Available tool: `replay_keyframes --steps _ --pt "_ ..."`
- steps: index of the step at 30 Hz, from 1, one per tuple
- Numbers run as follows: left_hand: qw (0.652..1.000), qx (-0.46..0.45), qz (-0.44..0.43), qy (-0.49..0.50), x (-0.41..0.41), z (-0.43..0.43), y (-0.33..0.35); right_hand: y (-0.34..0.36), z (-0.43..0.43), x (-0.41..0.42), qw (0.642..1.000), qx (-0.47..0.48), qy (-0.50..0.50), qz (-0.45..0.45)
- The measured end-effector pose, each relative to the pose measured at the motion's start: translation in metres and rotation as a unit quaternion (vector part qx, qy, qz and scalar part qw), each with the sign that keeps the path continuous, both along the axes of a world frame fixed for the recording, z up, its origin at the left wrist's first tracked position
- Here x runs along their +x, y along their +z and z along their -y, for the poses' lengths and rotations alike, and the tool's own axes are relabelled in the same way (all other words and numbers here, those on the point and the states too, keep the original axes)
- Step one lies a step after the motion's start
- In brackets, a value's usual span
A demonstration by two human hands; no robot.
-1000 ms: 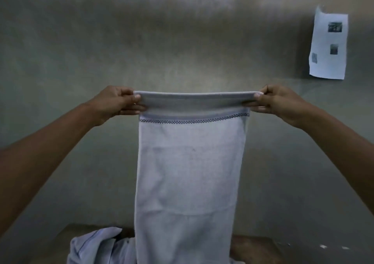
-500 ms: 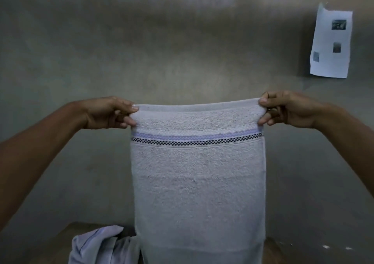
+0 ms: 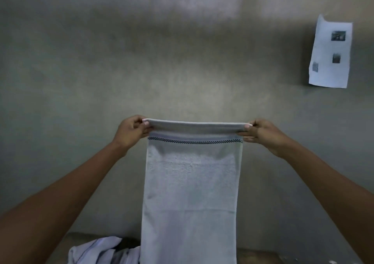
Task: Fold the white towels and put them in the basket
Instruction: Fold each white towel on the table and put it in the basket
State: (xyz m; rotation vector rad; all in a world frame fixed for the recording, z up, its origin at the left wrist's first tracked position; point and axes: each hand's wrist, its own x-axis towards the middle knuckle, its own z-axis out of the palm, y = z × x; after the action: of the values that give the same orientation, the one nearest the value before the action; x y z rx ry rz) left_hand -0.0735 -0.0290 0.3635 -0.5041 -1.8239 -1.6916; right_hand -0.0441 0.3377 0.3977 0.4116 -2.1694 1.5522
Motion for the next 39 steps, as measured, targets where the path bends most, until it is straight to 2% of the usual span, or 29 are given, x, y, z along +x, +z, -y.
replay_keyframes --steps 4,8,11,13,16,20,24,27,29,32,37,39 --pt "0.999 0.007 -0.033 -0.003 0.013 0.004 0.019 0.015 0.002 0.012 0.999 -0.020 0.003 -0.044" --pt "0.999 -0.028 -0.031 0.008 0.041 0.014 0.027 0.018 0.003 0.041 0.999 0.014 0.043 -0.027" --pt "0.996 -0.085 0.005 -0.017 0.067 0.030 0.015 0.008 0.002 0.067 0.995 0.041 0.086 0.014" --pt "0.987 -0.131 0.063 -0.061 0.085 0.044 0.001 -0.003 -0.002 0.084 0.989 0.055 0.124 0.061" --pt "0.953 -0.188 0.174 -0.162 0.114 0.062 -0.020 -0.019 -0.009 0.105 0.968 0.088 0.181 0.149" --pt "0.906 -0.239 0.265 -0.229 0.133 0.076 -0.051 -0.049 -0.010 0.121 0.940 0.130 0.221 0.224" --pt "0.860 -0.285 0.339 -0.251 0.135 0.076 -0.104 -0.108 -0.009 0.118 0.914 0.118 0.254 0.292" --pt "0.822 -0.326 0.396 -0.249 0.125 0.073 -0.165 -0.172 -0.006 0.107 0.899 0.130 0.239 0.342" --pt "0.809 -0.325 0.433 -0.231 0.120 0.069 -0.207 -0.219 -0.004 0.101 0.894 0.124 0.216 0.372" --pt "0.811 -0.329 0.449 -0.178 0.117 0.060 -0.268 -0.286 -0.001 0.096 0.901 0.115 0.168 0.384" --pt "0.859 -0.333 0.384 -0.058 0.105 0.050 -0.348 -0.362 0.011 0.089 0.929 0.155 0.059 0.332" --pt "0.867 -0.335 0.369 -0.021 0.095 0.046 -0.369 -0.381 0.014 0.081 0.937 0.177 0.013 0.299"
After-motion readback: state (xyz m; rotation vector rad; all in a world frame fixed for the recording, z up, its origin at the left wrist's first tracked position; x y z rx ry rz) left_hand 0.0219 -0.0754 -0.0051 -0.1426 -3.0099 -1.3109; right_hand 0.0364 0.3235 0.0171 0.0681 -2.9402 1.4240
